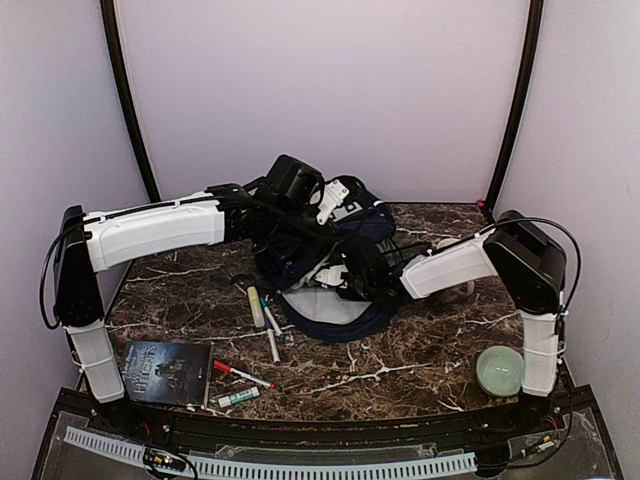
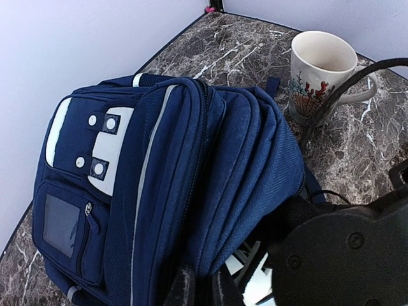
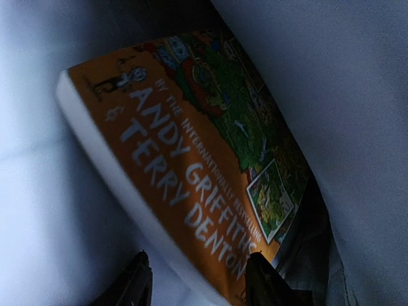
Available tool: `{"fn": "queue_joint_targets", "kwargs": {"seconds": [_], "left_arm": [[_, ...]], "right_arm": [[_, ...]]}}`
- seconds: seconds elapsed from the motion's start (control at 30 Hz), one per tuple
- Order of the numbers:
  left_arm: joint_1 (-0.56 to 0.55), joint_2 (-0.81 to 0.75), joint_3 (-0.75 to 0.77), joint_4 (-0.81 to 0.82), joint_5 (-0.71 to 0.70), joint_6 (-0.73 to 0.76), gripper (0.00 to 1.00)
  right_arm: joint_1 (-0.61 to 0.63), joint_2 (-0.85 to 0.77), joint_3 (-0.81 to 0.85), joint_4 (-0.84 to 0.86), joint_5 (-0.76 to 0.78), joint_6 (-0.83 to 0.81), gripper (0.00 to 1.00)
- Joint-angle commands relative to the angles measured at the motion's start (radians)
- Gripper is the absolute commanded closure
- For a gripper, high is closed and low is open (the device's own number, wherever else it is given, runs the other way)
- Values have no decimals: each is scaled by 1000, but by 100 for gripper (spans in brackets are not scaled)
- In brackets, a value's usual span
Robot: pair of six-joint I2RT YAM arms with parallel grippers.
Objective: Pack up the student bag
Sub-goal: Adjust the book in the largest pocket of the bag, then place the largest pocket of the bag in the student bag, then move the book to the corner of the board.
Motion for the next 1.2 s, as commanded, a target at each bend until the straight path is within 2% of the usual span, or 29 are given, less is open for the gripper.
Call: {"fn": "queue_joint_targets", "kwargs": {"seconds": [0.0, 0.2, 0.33, 0.5, 0.6, 0.77, 0.9, 1.0, 1.17], "left_arm": [[1, -79, 3, 29, -18, -27, 99], [2, -72, 13, 8, -40, -46, 98], [3, -50, 34, -32, -49, -62, 95], [6, -36, 46, -111, -58, -113, 60], [6, -55, 57, -189, -83, -173, 45], [9, -147, 15, -299, -111, -286, 33], [14, -227, -59, -392, -124, -434, 28], [22, -280, -139, -461, -170, -556, 27], [55, -397, -316, -559, -233, -786, 19]], "right_arm": [[24, -129, -54, -96, -45, 83, 49], [67, -253, -121, -281, -109, 145, 47], [82, -362, -147, -447, -244, 186, 47], [84, -533, -173, -741, -481, 197, 47], [83, -622, -221, -834, -549, 200, 47], [83, -730, -286, -900, -635, 245, 47], [81, -759, -260, -911, -714, 277, 46], [76, -734, -212, -876, -758, 301, 46], [70, -609, -95, -792, -886, 368, 45]]}}
